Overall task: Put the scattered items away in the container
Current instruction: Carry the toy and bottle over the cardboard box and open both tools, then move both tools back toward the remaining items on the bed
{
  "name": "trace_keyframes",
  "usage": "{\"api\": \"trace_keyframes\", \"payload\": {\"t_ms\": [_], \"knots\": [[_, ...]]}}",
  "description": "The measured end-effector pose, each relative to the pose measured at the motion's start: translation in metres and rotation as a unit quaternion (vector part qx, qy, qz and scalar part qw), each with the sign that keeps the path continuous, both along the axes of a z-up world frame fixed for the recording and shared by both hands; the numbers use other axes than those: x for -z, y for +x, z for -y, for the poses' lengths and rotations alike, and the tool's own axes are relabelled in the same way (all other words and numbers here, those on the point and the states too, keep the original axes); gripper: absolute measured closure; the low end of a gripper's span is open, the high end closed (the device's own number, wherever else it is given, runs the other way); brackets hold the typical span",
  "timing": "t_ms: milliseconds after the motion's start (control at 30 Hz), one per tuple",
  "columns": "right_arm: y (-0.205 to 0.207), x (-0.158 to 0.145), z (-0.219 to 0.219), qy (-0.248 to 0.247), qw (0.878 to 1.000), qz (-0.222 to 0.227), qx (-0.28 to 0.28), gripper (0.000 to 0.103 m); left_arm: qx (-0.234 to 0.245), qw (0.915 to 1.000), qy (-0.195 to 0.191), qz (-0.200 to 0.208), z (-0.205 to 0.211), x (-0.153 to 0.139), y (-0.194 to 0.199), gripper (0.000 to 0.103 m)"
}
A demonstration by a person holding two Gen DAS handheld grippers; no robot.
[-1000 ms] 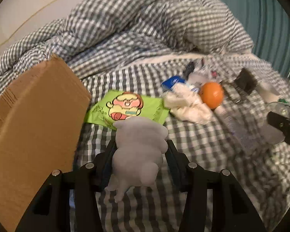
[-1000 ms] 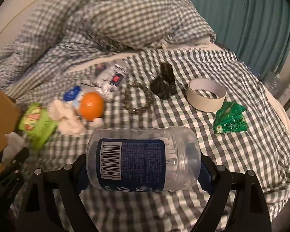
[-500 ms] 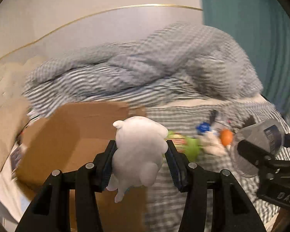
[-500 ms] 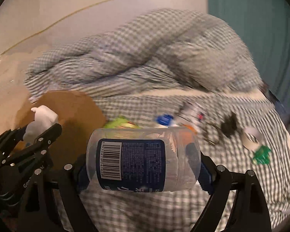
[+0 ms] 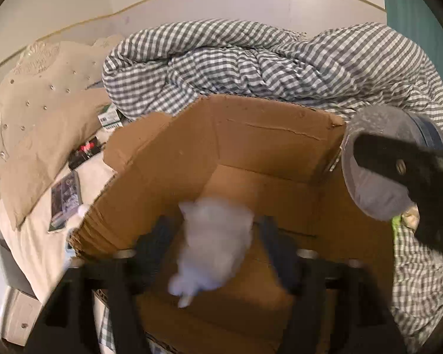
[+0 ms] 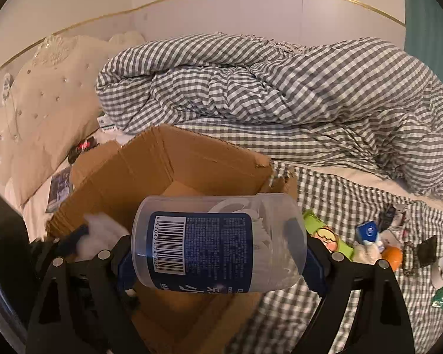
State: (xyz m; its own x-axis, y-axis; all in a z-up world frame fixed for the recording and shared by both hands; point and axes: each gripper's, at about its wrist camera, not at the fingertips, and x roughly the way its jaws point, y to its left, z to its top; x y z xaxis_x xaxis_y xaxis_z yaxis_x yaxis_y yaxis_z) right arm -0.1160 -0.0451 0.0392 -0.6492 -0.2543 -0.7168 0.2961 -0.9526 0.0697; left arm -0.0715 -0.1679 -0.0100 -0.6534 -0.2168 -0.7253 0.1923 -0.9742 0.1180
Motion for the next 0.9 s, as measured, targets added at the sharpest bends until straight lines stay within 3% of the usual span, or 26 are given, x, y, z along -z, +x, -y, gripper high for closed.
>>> {"api": "trace_keyframes", "payload": {"t_ms": [33,100,167,333,567,733,900], "knots": [[-0.002,0.001,-0.002,-0.006,1.000,0.002,0.004,0.015,-0.005,1.0000,-0.005,-0.005,0.000,-0.001,0.000,0.000],[-0.010,0.002,-0.010,-0.021,0.999,0.016,0.023,0.000,-0.008,0.9999,-0.004,-0.014,-0.001,-0.004,-0.001,0.000],[-0.012,0.001,-0.024,-0.037,0.998,0.027,0.042,0.001,-0.010,0.9999,0.001,-0.014,0.000,-0.006,-0.001,0.000],[-0.007,-0.006,-0.048,-0.021,0.997,0.018,0.067,0.001,-0.001,0.9999,0.001,-0.012,-0.015,-0.009,0.003,0.000],[0.038,-0.013,-0.116,-0.002,0.993,-0.014,0.115,0.001,0.040,0.9988,0.007,-0.028,-0.070,-0.019,0.024,0.000],[0.080,0.014,-0.186,0.026,0.985,-0.010,0.169,0.001,0.077,0.9951,0.025,-0.057,-0.120,-0.019,0.042,0.000],[0.097,0.041,-0.256,0.056,0.973,0.023,0.221,0.000,0.103,0.9926,0.052,-0.037,-0.171,-0.005,0.045,0.000]]}}
